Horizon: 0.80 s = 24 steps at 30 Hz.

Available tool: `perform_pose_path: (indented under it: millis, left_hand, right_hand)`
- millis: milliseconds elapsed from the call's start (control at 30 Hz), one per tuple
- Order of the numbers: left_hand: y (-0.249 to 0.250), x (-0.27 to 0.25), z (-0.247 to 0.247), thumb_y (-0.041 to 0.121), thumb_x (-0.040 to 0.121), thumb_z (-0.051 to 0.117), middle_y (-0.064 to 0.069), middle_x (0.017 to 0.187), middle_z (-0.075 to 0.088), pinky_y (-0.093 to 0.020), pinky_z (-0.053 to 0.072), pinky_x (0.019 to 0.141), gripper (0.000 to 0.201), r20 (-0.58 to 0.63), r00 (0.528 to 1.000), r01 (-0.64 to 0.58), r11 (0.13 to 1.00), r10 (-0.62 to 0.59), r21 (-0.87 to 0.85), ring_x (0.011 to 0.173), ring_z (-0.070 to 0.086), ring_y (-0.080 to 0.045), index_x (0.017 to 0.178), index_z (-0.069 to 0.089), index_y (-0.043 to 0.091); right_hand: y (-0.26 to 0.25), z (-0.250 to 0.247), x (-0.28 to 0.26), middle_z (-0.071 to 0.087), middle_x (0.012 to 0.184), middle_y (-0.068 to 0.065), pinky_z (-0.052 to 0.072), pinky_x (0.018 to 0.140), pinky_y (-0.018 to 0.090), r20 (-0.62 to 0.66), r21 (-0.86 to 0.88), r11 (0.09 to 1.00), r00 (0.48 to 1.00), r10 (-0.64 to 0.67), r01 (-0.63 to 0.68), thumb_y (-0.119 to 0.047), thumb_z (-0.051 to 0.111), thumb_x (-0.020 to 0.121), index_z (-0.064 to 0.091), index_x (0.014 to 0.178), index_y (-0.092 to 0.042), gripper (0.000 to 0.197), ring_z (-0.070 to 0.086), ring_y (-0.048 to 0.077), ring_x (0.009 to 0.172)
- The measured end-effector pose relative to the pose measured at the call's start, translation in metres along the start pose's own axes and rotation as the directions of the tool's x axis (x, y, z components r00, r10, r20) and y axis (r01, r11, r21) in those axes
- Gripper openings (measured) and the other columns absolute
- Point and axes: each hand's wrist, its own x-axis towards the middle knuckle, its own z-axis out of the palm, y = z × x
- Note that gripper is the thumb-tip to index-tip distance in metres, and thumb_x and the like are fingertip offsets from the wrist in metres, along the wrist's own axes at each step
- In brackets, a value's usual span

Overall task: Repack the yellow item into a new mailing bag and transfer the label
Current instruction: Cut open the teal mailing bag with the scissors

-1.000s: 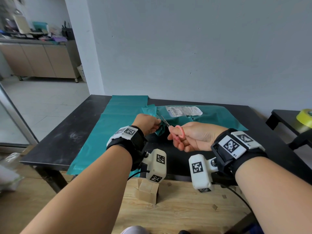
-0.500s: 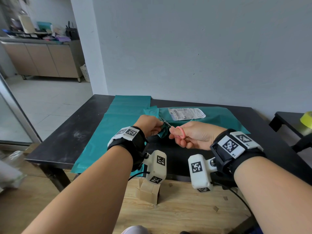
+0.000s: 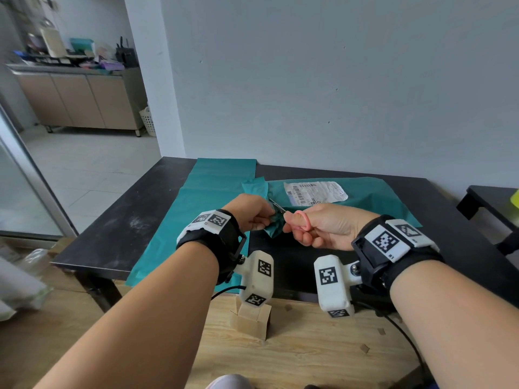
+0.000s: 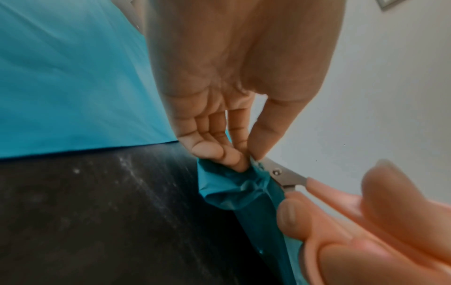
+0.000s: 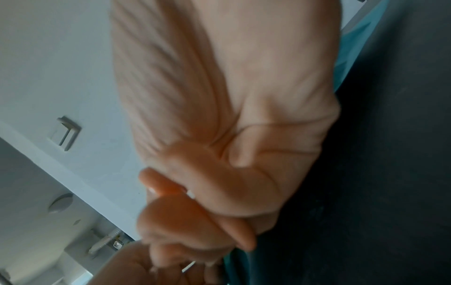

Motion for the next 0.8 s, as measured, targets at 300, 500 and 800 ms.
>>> perform_pose_path:
  millis: [300, 500, 800]
  left_hand:
    - [0.006, 0.020, 0.002, 0.015, 0.091, 0.056, 0.000, 0.048, 0.052, -0.018, 0.039, 0.036, 0.027, -0.177, 0.979, -0.081, 0.987, 0.105, 0.138, 0.040, 0.048, -0.011, 0.066, 0.051, 0.008]
    - [0.007, 0.017, 0.001, 0.014, 0.097, 0.047, -0.002, 0.081, 0.061, -0.023, 0.045, 0.065, 0.014, -0.227, 0.970, -0.054, 0.989, 0.085, 0.138, 0.076, 0.061, -0.021, 0.101, 0.058, 0.007]
    - [0.006, 0.010, 0.002, 0.015, 0.097, 0.049, -0.008, 0.112, 0.063, -0.028, 0.047, 0.093, 0.034, -0.233, 0.961, -0.105, 0.976, 0.149, 0.192, 0.102, 0.061, -0.022, 0.128, 0.052, 0.002]
  right_hand:
    - [0.003, 0.000, 0.001, 0.054, 0.057, -0.001, 0.036, 0.035, 0.011, -0.009, -0.022, 1.000, 1.000, -0.009, 0.009, -0.033, 0.059, 0.093, 0.060, 0.097, -0.002, 0.031, 0.048, 0.004, 0.047]
    - [0.003, 0.003, 0.004, 0.055, 0.061, 0.000, 0.039, 0.036, 0.012, 0.011, 0.009, 1.000, 1.000, 0.007, -0.007, -0.035, 0.058, 0.093, 0.061, 0.098, -0.003, 0.033, 0.050, 0.005, 0.050]
    - [-0.004, 0.009, 0.007, 0.056, 0.060, 0.000, 0.043, 0.036, 0.013, 0.050, 0.114, 0.993, 0.999, 0.002, -0.007, -0.036, 0.058, 0.092, 0.059, 0.095, -0.005, 0.031, 0.051, 0.006, 0.049]
